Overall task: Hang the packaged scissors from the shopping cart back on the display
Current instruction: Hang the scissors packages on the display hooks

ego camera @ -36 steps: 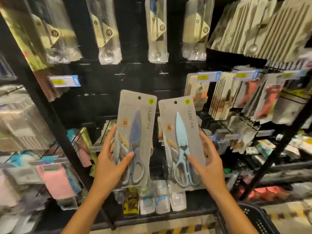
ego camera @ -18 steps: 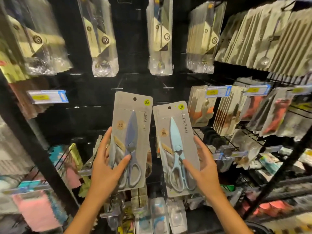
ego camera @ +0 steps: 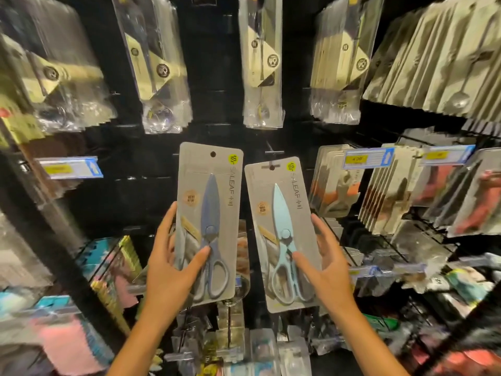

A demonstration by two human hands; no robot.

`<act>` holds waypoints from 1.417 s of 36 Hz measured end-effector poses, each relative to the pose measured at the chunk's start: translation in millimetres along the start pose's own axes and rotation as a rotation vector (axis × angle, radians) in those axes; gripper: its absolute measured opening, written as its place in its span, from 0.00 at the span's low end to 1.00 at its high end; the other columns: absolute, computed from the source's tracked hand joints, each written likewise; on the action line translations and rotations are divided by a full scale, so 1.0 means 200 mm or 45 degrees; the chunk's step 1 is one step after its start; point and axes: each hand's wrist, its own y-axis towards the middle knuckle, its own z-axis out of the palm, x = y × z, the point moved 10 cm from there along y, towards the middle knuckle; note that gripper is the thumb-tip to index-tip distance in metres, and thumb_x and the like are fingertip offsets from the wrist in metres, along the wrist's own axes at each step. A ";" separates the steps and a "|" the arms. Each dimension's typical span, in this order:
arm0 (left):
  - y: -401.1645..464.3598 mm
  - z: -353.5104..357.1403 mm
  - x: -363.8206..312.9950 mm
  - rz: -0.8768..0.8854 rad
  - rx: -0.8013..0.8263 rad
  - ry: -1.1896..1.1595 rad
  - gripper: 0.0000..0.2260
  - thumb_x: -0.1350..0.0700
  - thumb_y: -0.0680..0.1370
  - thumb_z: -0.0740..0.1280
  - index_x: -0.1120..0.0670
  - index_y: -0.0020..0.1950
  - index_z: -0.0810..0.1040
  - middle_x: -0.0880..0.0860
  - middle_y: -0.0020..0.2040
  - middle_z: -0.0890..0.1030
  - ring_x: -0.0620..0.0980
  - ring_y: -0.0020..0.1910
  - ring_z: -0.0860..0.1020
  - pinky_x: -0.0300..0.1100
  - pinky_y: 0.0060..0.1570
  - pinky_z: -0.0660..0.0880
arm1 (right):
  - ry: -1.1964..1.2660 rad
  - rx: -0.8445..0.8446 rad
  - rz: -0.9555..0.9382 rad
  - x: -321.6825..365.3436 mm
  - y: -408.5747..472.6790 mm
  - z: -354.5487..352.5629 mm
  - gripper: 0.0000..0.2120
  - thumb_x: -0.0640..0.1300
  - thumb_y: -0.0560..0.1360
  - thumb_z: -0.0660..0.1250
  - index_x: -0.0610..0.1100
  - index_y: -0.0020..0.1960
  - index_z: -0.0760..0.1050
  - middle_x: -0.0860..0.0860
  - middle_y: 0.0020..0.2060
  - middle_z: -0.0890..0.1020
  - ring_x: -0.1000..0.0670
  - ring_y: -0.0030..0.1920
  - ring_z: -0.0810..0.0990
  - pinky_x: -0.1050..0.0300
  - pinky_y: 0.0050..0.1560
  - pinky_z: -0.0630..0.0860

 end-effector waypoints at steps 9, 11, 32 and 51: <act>0.00 0.02 0.02 0.006 -0.044 0.016 0.41 0.59 0.73 0.76 0.31 0.76 0.59 0.41 0.76 0.68 0.46 0.72 0.71 0.59 0.66 0.75 | 0.017 0.005 0.011 -0.03 0.07 0.00 0.36 0.34 0.75 0.73 0.53 0.77 0.65 0.71 0.64 0.76 0.64 0.63 0.77 0.70 0.53 0.78; 0.00 0.03 0.01 0.010 -0.049 0.015 0.41 0.60 0.73 0.76 0.31 0.76 0.59 0.41 0.76 0.68 0.46 0.72 0.72 0.58 0.66 0.75 | 0.007 0.007 0.010 -0.03 0.08 0.00 0.36 0.35 0.75 0.73 0.53 0.77 0.64 0.67 0.67 0.75 0.64 0.64 0.77 0.69 0.54 0.78; 0.04 0.05 -0.03 0.091 -0.091 -0.007 0.40 0.60 0.73 0.75 0.35 0.77 0.60 0.42 0.75 0.70 0.44 0.70 0.74 0.41 0.63 0.77 | -0.008 0.047 -0.017 -0.09 0.13 0.04 0.36 0.37 0.76 0.73 0.56 0.78 0.63 0.63 0.72 0.72 0.63 0.65 0.76 0.62 0.59 0.79; 0.15 0.04 -0.09 0.166 -0.121 -0.004 0.40 0.63 0.74 0.74 0.39 0.79 0.60 0.40 0.76 0.68 0.43 0.71 0.72 0.44 0.63 0.76 | -0.622 0.172 0.016 -0.35 0.37 0.16 0.38 0.57 0.81 0.62 0.72 0.77 0.38 0.54 0.71 0.75 0.50 0.63 0.81 0.42 0.60 0.81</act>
